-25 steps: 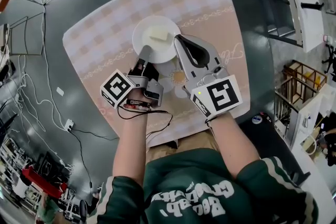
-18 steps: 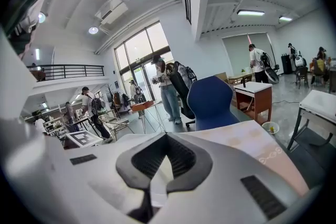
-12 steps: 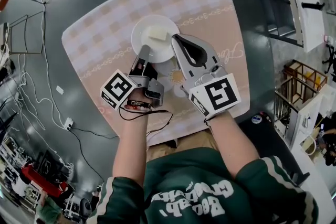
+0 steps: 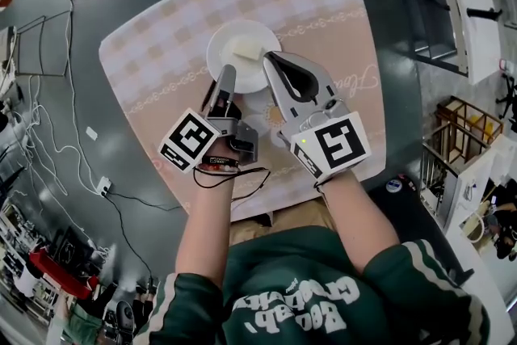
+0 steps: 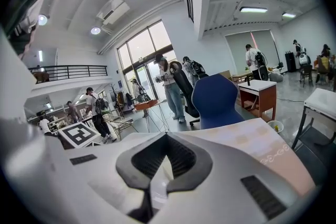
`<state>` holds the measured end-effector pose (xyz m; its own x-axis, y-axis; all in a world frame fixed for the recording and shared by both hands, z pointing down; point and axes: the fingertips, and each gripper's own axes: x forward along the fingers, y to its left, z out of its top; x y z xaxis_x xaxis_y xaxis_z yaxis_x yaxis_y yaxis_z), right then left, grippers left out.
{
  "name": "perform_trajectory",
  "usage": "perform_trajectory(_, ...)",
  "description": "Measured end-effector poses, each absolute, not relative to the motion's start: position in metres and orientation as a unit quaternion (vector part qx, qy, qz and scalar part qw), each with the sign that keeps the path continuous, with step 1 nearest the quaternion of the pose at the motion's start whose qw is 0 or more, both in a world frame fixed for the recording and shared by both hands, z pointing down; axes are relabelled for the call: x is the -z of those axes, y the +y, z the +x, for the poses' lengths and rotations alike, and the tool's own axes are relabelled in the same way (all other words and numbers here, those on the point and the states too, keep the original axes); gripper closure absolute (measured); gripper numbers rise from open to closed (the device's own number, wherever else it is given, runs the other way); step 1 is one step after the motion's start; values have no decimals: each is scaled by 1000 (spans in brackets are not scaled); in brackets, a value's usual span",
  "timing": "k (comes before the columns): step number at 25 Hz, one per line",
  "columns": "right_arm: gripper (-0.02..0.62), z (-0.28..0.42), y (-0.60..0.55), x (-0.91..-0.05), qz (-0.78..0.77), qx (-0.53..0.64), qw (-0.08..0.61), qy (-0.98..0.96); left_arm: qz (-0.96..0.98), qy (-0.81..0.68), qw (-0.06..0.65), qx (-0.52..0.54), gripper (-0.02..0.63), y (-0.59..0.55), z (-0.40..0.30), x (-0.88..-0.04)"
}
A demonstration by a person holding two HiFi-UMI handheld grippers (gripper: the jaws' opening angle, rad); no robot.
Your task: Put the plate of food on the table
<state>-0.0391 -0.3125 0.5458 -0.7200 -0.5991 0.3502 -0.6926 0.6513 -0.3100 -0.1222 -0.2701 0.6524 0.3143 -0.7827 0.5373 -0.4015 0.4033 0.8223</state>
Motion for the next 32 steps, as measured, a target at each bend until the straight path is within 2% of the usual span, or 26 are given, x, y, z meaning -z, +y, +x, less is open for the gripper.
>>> perform_trajectory(32, 580, -43, -276, -521, 353, -204, 92, -909, 549, -567, 597, 143, 436, -230, -124, -631)
